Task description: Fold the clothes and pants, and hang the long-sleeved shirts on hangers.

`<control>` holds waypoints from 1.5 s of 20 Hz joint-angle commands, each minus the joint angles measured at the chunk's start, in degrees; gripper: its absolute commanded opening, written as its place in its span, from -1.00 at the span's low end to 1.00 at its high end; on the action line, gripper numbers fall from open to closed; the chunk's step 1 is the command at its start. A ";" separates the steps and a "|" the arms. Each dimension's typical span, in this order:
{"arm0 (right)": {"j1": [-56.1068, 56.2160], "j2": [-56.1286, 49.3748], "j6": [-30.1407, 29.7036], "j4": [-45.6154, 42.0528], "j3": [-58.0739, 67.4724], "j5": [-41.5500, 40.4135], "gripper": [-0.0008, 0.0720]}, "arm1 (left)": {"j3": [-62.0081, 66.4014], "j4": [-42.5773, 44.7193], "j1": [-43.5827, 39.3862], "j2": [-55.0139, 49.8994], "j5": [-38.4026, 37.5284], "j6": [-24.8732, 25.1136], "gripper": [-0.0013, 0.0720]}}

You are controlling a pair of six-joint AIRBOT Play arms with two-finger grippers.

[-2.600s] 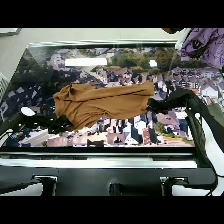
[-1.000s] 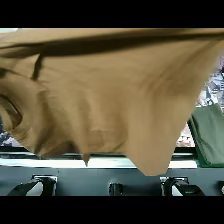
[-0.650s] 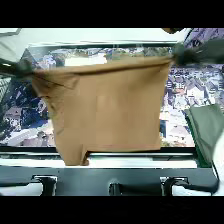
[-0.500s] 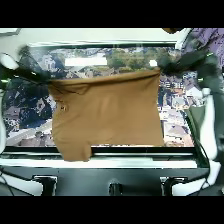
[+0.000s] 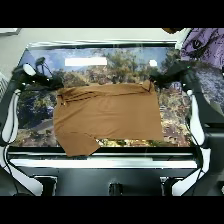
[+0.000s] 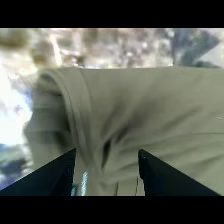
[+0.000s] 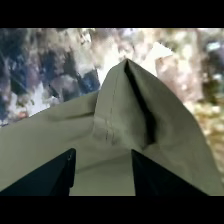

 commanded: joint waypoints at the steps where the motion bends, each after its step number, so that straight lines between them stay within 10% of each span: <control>1: -4.59 7.87 -9.18 0.52 0.04 -10.58 0.19 | 2.93 -0.26 4.63 5.46 -9.68 3.06 0.28; 6: -18.73 21.77 -22.45 5.49 -10.36 -26.84 0.18 | -12.59 -4.09 15.91 21.46 -12.48 2.43 0.28; 15: -25.83 36.41 -28.09 5.18 -59.17 -20.79 0.39 | -46.45 -5.01 22.36 40.15 -8.33 2.51 0.28; 29: -25.73 27.47 -35.10 14.69 -64.30 -16.22 0.35 | -46.58 -5.07 22.29 39.58 -7.15 2.51 0.30; 30: -25.73 27.50 -35.08 14.82 -64.30 -16.50 0.34 | -46.60 -5.03 22.32 39.54 -7.61 2.51 0.57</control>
